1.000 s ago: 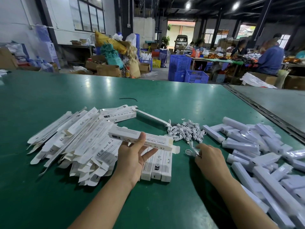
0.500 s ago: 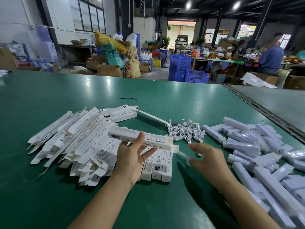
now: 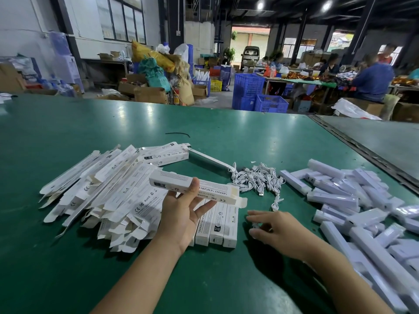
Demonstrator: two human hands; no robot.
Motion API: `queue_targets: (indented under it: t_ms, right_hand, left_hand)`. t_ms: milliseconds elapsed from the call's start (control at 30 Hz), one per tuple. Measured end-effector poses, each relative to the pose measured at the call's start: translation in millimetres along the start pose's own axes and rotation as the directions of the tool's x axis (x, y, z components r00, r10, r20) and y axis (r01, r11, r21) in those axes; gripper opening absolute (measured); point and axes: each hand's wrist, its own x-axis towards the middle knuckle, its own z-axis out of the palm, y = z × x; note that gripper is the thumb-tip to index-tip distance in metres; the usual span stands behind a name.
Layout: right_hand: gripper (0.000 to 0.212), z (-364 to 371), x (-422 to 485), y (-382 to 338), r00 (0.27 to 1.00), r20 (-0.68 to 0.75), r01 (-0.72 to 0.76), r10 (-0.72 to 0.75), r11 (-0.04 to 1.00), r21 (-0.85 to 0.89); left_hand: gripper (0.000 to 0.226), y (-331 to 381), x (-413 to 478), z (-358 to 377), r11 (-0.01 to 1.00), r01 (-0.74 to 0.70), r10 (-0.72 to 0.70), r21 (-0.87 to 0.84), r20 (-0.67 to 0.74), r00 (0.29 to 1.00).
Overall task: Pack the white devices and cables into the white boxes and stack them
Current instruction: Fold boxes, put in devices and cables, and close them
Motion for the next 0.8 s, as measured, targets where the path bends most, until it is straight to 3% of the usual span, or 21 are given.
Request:
queue_targets:
  t_ms: [133,300,467,600,800]
  right_hand:
    - [0.051,-3.7,-1.3,6.7,0.994,0.106,0.007,-0.001,0.998,-0.055]
    - [0.065,-0.5,-0.3,7.0,0.996,-0.035,-0.086,0.083,0.993,-0.086]
    - [0.054,3.3,2.8,5.6,0.981,-0.148,-0.127,0.123,0.992,-0.02]
    - [0.045,6.4,4.6,4.7,0.989,-0.123,-0.094,0.087,0.994,-0.049]
    - [0.059,4.1,4.1,11.8,0.988,-0.098,-0.129,0.118,0.985,-0.115]
  left_hand:
    - [0.026,-0.6,-0.6,0.2,1.0,0.0,0.0,0.008,0.004,1.0]
    - [0.028,-1.8,-0.1,-0.6,1.0,0.007,-0.007,0.017,0.001,1.0]
    - [0.024,-2.4,0.1,-0.4,1.0,0.008,-0.008,0.016,0.008,1.0]
    - [0.022,-1.6,-0.8,-0.2,1.0,0.008,-0.008,0.018,0.011,1.0]
    - [0.023,0.0,0.2,-2.2,0.999,0.022,-0.022,0.027,0.009,1.0]
